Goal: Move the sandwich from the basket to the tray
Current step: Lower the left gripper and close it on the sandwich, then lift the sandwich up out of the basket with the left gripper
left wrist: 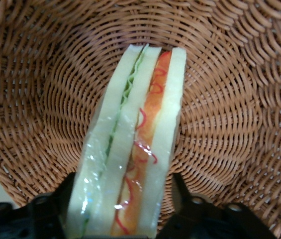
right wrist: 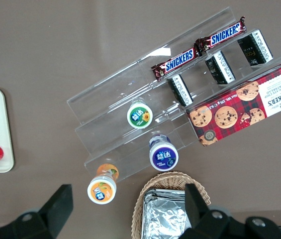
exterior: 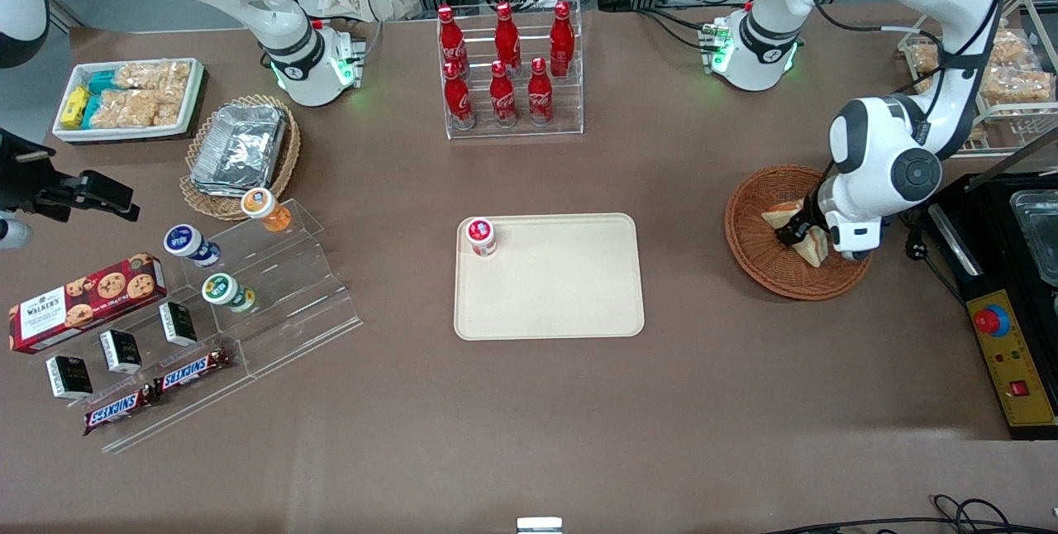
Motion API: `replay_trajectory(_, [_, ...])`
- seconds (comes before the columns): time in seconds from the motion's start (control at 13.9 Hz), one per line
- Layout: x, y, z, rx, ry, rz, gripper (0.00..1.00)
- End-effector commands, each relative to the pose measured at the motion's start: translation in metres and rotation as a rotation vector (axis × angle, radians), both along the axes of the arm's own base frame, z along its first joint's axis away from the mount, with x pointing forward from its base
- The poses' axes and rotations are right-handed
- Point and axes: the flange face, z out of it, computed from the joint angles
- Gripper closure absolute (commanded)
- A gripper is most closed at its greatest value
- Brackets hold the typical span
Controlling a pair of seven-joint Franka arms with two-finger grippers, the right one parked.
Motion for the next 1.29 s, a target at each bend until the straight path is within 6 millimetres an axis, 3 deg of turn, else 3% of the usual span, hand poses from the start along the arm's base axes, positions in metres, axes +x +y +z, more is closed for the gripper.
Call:
replay_trajectory(0.0, [0.006,0.002,0.005,0.016,-0.036,0.029,0.63])
replay_trajectory(0.29, [0.009,0.002,0.023,0.015,-0.052,0.02,0.65])
replay_trajectory(0.57, [0.018,0.002,0.062,0.01,-0.018,0.001,0.68])
replay_trajectory(1.01, [0.059,0.0,0.185,-0.037,0.037,-0.164,0.68])
replay_trajectory(1.22, [0.07,-0.002,0.237,-0.058,0.003,-0.273,0.67])
